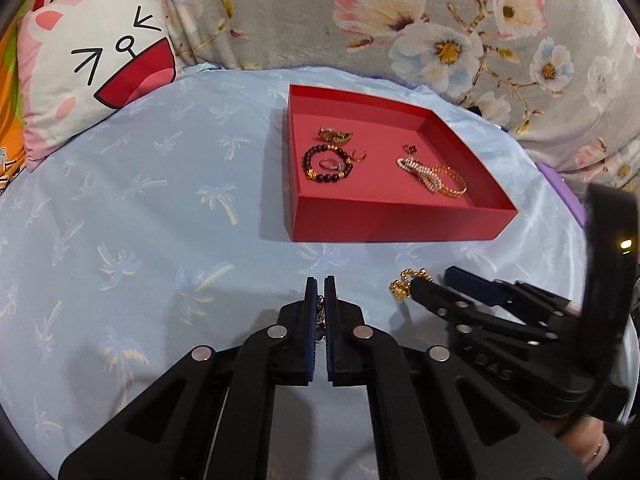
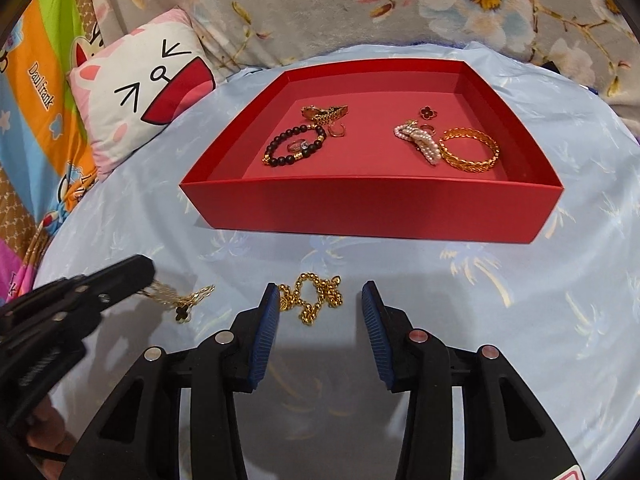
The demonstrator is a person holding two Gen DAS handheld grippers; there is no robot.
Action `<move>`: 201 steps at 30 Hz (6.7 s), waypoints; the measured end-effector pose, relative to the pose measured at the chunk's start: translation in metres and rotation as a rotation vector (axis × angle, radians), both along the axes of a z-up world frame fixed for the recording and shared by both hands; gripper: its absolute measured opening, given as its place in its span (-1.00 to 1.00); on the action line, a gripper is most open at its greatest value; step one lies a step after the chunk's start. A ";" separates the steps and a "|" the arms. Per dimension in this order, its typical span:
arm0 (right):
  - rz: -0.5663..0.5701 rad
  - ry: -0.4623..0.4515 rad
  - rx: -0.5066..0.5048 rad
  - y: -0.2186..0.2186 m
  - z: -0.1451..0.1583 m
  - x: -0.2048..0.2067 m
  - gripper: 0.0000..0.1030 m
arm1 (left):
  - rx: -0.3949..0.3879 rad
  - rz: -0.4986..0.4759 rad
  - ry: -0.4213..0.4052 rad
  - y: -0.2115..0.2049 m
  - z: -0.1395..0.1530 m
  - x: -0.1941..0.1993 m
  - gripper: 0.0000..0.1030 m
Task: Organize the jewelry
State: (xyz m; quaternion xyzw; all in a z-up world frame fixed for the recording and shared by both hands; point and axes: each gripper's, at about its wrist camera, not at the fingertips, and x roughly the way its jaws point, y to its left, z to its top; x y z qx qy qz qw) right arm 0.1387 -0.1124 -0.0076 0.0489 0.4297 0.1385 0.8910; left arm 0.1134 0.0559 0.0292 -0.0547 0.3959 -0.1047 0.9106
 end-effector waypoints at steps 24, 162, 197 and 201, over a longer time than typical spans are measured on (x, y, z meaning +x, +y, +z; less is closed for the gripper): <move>-0.063 -0.088 0.046 -0.033 0.039 -0.020 -0.94 | -0.063 -0.019 -0.052 0.004 0.048 -0.013 -0.96; -0.310 -0.129 -0.062 -0.060 0.058 -0.060 0.50 | 0.199 0.184 -0.026 -0.055 0.027 -0.006 0.81; -0.322 -0.121 -0.065 -0.059 0.053 -0.056 0.50 | 0.198 0.197 -0.009 -0.052 0.020 -0.002 0.81; -0.326 -0.125 -0.063 -0.060 0.052 -0.059 0.50 | 0.197 0.199 -0.012 -0.052 0.020 -0.004 0.81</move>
